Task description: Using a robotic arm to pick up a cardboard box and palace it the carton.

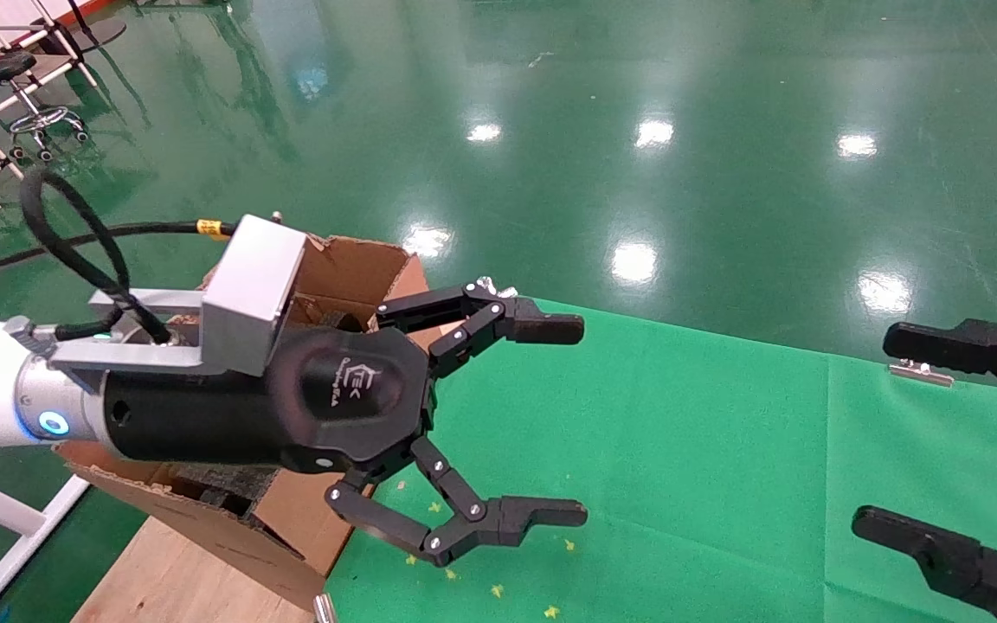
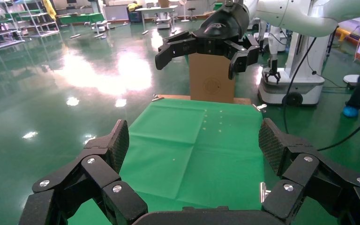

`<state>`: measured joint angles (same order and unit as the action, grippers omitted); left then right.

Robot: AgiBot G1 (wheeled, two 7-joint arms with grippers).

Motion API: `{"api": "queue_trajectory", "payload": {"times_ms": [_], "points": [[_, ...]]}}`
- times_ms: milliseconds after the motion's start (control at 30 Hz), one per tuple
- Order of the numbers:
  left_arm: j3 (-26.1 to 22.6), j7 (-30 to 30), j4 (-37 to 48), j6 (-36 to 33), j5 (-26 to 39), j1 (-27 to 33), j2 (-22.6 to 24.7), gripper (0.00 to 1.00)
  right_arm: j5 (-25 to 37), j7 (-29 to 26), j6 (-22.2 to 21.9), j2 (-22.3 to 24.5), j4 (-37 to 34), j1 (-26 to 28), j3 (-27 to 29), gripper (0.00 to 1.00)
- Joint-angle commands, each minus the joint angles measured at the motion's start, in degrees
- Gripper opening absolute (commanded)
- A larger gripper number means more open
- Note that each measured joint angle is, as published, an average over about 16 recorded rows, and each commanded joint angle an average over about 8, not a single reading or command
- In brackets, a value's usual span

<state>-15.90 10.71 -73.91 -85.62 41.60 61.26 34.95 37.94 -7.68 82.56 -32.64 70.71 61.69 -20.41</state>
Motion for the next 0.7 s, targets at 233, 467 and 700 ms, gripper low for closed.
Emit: {"api": "queue_trajectory", "payload": {"times_ms": [233, 467, 700], "points": [[-0.09, 0.09, 0.31, -0.01, 0.2, 0.24, 0.03, 1.0, 0.0, 0.0, 0.0, 0.0, 0.0, 0.0, 0.0, 1.0], [-0.12, 0.11, 0.43, -0.04, 0.28, 0.34, 0.05, 1.0, 0.0, 0.0, 0.0, 0.0, 0.0, 0.0, 0.0, 1.0], [-0.16, 0.14, 0.5, -0.06, 0.32, 0.4, 0.08, 1.0, 0.0, 0.0, 0.0, 0.0, 0.0, 0.0, 0.0, 1.0]]}}
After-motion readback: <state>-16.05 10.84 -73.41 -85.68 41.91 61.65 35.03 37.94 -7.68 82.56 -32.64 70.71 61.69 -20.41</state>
